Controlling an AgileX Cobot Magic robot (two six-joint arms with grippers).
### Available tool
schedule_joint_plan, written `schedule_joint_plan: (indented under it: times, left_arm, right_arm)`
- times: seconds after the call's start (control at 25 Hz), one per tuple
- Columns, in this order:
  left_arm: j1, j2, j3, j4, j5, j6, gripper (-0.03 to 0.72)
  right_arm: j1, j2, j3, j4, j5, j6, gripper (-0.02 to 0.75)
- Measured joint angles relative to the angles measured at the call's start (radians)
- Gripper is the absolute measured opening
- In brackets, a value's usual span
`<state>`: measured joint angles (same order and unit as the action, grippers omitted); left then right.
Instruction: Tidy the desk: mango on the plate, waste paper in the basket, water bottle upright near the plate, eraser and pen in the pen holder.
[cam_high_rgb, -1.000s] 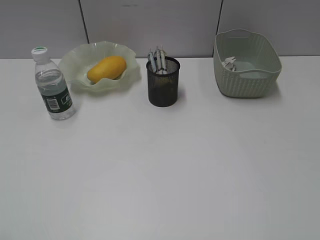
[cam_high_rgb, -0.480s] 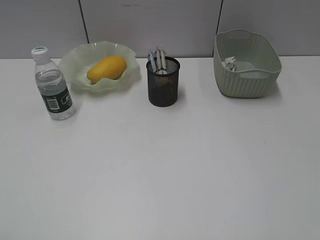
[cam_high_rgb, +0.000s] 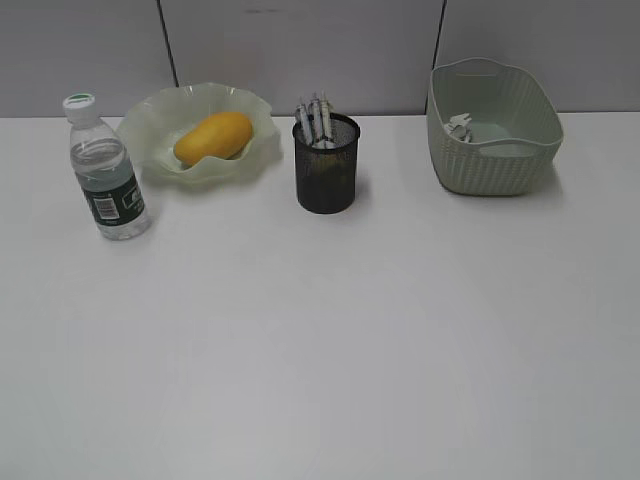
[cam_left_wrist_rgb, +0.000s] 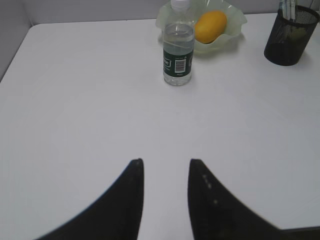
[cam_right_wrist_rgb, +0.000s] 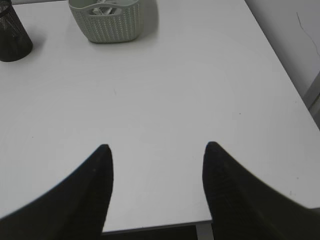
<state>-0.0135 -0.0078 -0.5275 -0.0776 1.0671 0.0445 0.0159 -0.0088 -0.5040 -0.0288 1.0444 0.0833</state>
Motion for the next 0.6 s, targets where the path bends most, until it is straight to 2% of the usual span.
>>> schedule_joint_plan:
  times: [0.6]
  left_arm:
    - [0.0,0.0,0.0,0.0,0.0,0.0,0.239]
  right_arm:
    - [0.0,0.0,0.0,0.0,0.0,0.0,0.459]
